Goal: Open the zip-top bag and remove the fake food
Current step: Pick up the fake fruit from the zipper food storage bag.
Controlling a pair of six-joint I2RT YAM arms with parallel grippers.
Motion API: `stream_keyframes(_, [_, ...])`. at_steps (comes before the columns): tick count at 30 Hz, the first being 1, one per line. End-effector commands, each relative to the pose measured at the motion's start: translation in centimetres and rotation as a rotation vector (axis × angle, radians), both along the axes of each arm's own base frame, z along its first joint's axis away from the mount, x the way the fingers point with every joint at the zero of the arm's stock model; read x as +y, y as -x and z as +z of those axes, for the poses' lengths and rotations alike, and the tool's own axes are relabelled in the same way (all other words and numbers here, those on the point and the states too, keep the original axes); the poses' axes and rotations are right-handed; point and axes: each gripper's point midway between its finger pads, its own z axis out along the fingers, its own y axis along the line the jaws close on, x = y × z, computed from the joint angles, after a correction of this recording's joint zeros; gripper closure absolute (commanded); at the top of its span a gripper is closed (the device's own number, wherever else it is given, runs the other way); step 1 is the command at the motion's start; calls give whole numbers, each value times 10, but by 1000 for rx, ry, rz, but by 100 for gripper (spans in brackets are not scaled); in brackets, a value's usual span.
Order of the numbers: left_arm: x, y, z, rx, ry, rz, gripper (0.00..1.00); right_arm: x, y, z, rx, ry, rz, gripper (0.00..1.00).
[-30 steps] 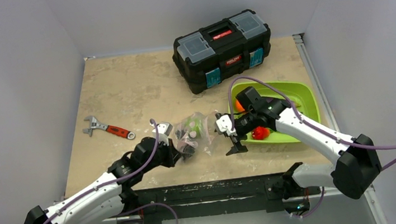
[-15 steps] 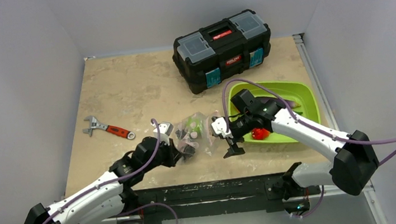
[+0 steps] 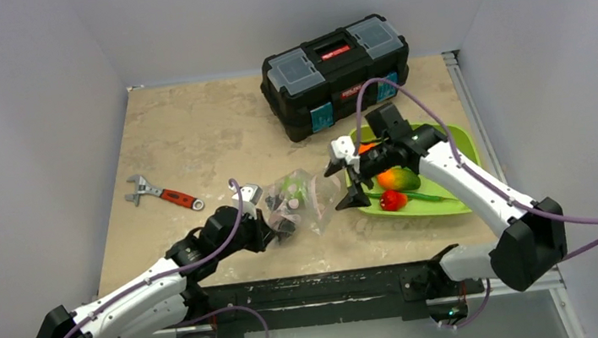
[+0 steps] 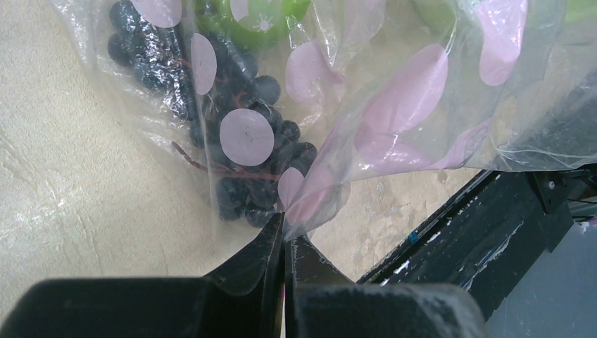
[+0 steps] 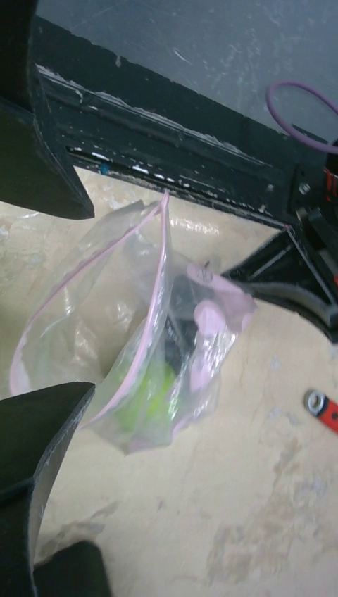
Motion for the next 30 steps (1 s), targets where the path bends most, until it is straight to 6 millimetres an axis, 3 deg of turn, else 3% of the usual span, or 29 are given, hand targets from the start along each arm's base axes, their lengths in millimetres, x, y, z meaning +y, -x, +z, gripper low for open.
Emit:
stream_keyframes(1, [-3, -3, 2, -10, 32, 7, 100, -8, -5, 24, 103, -85, -44, 18])
stream_keyframes(3, [-3, -3, 2, -10, 29, 5, 100, -7, -16, 18, 128, -72, -104, 21])
stream_keyframes(8, [-4, -1, -1, -6, 31, -4, 100, -6, -50, -13, 181, 12, -288, 43])
stream_keyframes(11, [-5, 0, -3, -2, 38, -12, 100, 1, -52, -30, 195, 49, -315, 56])
stream_keyframes(15, [-9, -1, -3, 2, 46, -22, 100, 18, -37, -54, 171, 116, -275, 65])
stream_keyframes(20, [-12, 0, -1, 0, 65, -34, 100, 34, -32, -76, 164, 163, -263, 65])
stream_keyframes(24, [-13, 1, -1, -1, 71, -39, 100, 48, -50, -77, 152, 156, -318, 61])
stream_keyframes(30, [-14, 3, 0, 2, 77, -52, 100, 66, -75, -75, 181, 139, -390, 45])
